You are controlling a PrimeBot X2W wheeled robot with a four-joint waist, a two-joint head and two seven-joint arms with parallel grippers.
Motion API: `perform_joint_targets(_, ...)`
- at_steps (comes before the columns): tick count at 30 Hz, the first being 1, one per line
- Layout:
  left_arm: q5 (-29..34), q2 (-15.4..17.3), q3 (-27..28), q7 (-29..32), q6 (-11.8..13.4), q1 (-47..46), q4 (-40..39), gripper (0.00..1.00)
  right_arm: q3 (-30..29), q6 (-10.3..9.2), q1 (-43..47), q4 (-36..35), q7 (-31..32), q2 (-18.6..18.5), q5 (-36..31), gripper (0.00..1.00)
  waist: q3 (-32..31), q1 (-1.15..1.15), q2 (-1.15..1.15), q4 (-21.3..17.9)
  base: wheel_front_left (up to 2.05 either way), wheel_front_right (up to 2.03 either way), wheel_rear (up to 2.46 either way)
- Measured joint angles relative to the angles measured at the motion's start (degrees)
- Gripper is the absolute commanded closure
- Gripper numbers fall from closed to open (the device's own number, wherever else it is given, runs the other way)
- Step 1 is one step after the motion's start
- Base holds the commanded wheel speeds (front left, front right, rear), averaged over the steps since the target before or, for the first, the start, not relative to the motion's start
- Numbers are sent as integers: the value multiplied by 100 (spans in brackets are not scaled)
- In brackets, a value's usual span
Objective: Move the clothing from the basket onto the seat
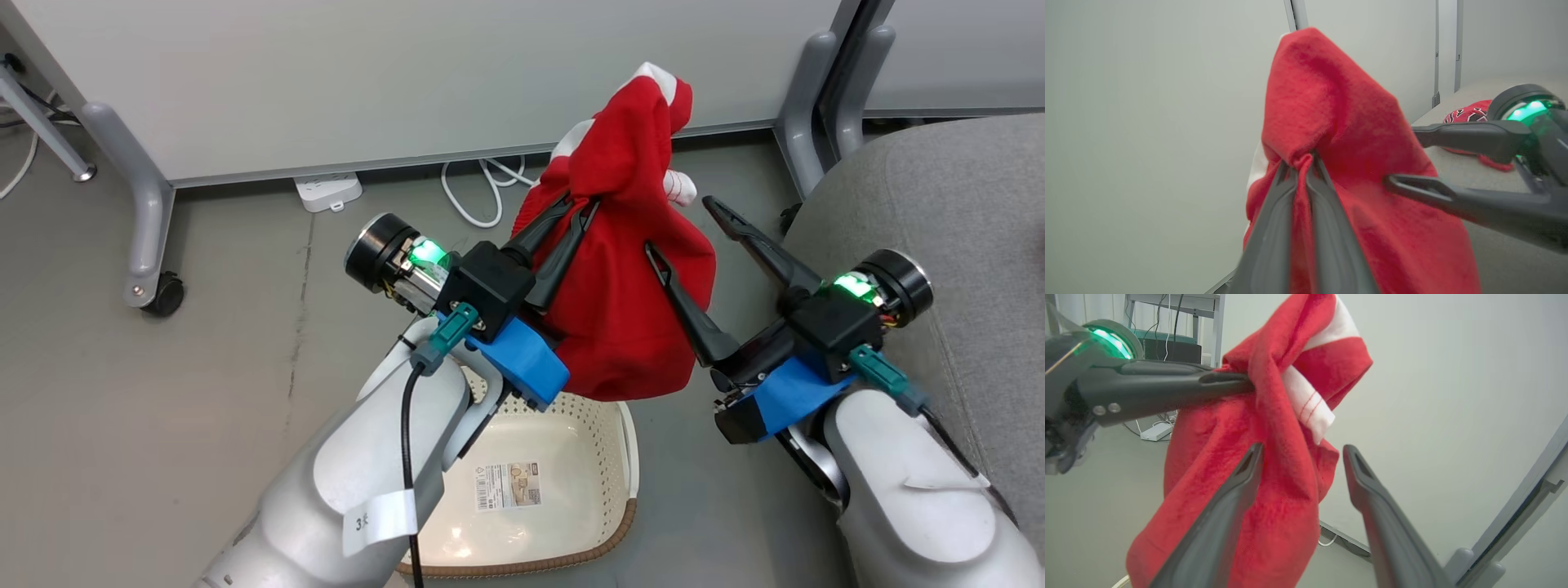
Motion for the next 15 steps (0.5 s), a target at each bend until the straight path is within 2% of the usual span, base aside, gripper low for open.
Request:
perform_joint_targets(8,71,-77,-44,1,-47,-35,-46,100,520,0,-265,659,-1,-51,156,0,93,0,0,103,0,0,0)
perform_joint_targets(9,82,-84,-43,1,-48,-40,-53,100,582,0,-279,719,-1,-49,205,24,105,0,0,110,0,0,0)
perform_joint_targets(10,83,-88,-40,1,-48,-46,-58,100,634,0,-294,764,-1,-47,259,100,116,0,0,113,0,0,0)
perform_joint_targets(15,131,-101,-5,1,-49,-49,-59,100,802,0,-375,854,-1,-57,481,100,144,0,0,100,0,0,0)
